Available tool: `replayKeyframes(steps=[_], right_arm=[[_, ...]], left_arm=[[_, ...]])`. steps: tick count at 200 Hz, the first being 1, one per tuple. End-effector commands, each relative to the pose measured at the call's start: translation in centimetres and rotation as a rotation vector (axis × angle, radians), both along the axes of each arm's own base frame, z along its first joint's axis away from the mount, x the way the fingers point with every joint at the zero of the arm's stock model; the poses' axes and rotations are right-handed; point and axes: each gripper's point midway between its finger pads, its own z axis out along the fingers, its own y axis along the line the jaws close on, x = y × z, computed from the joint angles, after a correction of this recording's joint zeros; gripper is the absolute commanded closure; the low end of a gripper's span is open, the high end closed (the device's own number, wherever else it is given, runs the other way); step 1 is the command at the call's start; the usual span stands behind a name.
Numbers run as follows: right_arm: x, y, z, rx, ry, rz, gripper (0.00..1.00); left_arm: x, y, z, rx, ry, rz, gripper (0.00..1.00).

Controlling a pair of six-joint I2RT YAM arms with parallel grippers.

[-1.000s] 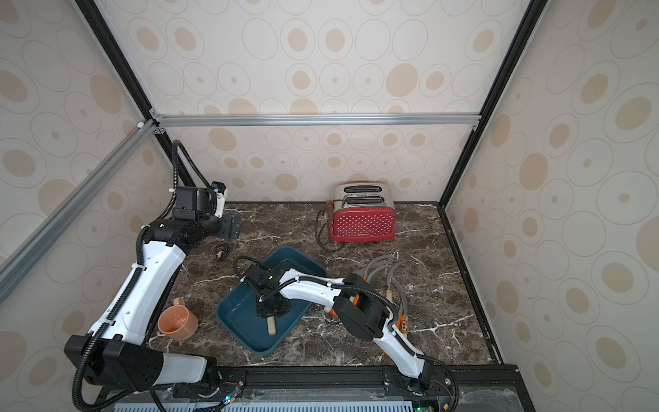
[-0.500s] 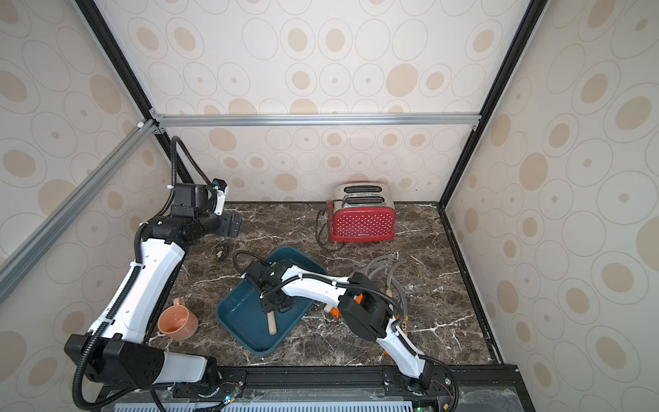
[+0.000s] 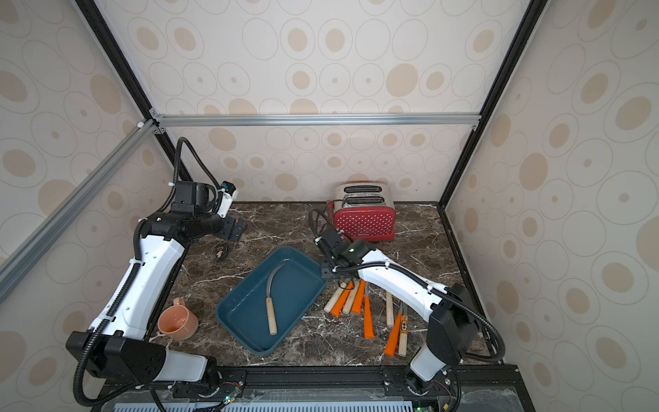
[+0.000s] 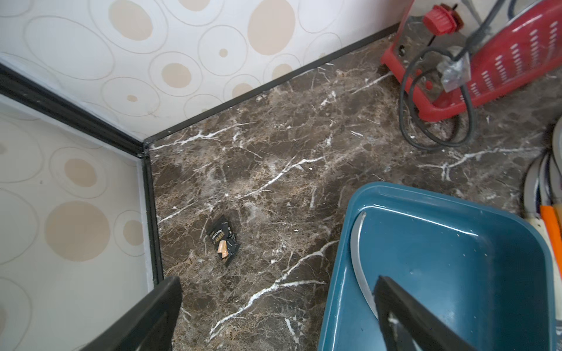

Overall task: Put small sickles into storage boxes
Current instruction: Place the sickle in the storage box, then pick up the sickle at the center of the board.

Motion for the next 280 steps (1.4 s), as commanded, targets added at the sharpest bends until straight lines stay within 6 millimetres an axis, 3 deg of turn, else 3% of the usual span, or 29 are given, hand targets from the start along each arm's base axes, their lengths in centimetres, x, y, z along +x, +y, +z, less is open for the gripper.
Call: replayKeyframes(steps=[1,21,52,73,102,186,280], right_arm=[[-1.3,-6.5,-2.4,-0.078,0.052,-0.143,0.49],[-2.6,-10.5,-4.2,-0.109,0.090,-0.243,0.50],[-4.7,-14.2,-5.8,-0.183,0.134,-0.338,0.50],[-5.9,-15.3,-7.4,-0.174,0.180,-0.382,0.51],[-6.6,-16.6,-8.5,-0.156,0.194,-0.440,0.50],[-5.7,-16.7,-9.5,-0.158,0.209,-0.440,0.50],[-5.4,-17.0,-11.9,-0.143,0.283,-0.442,0.50]], left_arm=[[-1.2,-0.6,-1.5,0.012,0.066,-0.064,0.01],[-1.3,-0.6,-2.6,0.024,0.094,-0.072,0.01],[-0.6,-1.1,-4.0,-0.003,0.135,-0.072,0.01],[0.2,-2.2,-4.5,-0.066,0.154,-0.082,0.01],[1.5,-2.1,-5.1,-0.078,0.158,-0.050,0.01],[1.2,-2.5,-5.3,-0.104,0.157,-0.059,0.01],[1.2,-2.6,-5.1,-0.120,0.156,-0.053,0.01]])
